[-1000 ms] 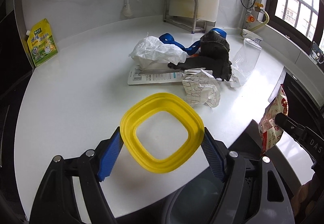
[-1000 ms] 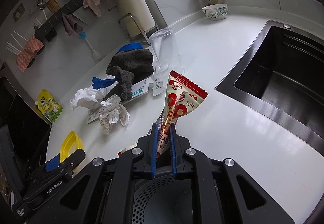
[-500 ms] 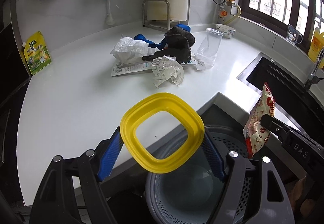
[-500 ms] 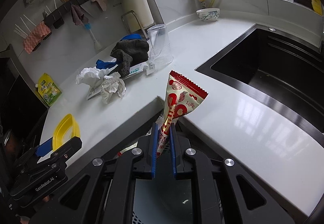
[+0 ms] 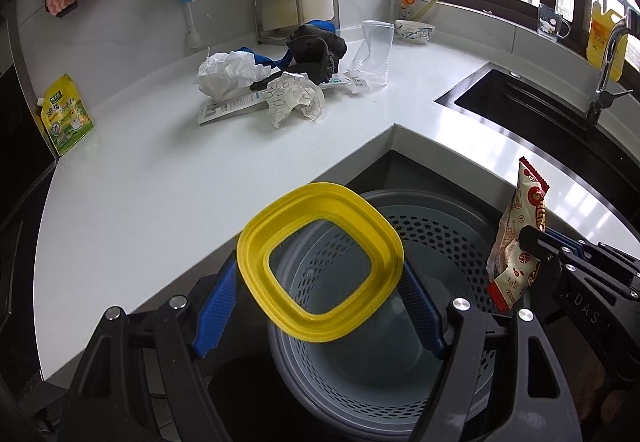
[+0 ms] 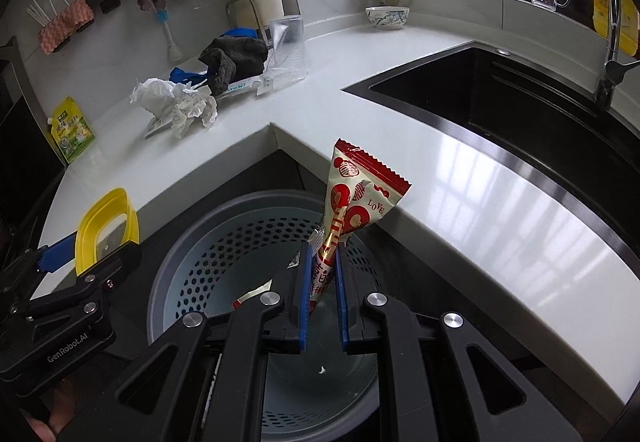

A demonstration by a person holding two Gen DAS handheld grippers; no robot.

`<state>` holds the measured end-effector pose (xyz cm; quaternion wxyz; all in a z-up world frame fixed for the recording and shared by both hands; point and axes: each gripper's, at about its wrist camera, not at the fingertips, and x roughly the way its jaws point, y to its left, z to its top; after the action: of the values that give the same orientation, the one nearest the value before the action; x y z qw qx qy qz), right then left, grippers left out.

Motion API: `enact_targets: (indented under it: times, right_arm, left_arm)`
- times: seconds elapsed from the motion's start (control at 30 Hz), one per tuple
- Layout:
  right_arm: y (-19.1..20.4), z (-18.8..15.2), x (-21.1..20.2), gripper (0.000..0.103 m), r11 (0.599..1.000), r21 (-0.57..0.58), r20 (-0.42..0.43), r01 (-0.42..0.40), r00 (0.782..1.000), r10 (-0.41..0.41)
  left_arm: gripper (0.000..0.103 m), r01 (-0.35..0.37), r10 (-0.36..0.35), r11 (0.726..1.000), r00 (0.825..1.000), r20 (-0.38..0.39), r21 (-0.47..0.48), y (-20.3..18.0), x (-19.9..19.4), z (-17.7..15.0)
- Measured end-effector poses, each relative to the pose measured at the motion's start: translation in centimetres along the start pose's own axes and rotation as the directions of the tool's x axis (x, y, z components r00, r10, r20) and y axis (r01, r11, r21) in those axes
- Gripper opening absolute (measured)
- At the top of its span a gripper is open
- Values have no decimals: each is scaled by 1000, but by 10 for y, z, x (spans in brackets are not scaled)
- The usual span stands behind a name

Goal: Collect trash
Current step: 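Carry the wrapper and yellow lid with both tools over the grey basket, then open both tools to drop the wrapper and lid into the basket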

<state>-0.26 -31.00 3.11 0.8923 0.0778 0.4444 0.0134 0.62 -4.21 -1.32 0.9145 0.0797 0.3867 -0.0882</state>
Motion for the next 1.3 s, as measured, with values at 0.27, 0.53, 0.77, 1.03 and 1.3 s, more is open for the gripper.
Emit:
enact_targets:
  times: [0.27, 0.53, 0.77, 1.03, 1.3]
  right_arm:
    - [0, -20, 13, 11, 999, -39, -61, 13, 998, -15]
    - [11, -29, 31, 11, 994, -101, -109, 28, 993, -39]
    - [12, -31, 41, 11, 995, -101, -145, 15, 989, -30]
    - [13, -33, 45, 11, 995, -96, -163, -3, 987, -12]
    - [11, -31, 44, 13, 997, -78, -159, -16, 987, 3]
  left_arm:
    - [74, -15, 16, 1000, 999, -48, 20, -4, 19, -20]
    - [74, -11, 13, 1000, 996, -93, 22, -5, 34, -26]
    - [75, -1, 2, 1000, 991, -131, 3, -1, 45, -28]
    - [75, -2, 2, 1000, 991, -132, -2, 0, 46, -28]
    - [76, 4, -5, 1000, 991, -137, -6, 1, 46, -28]
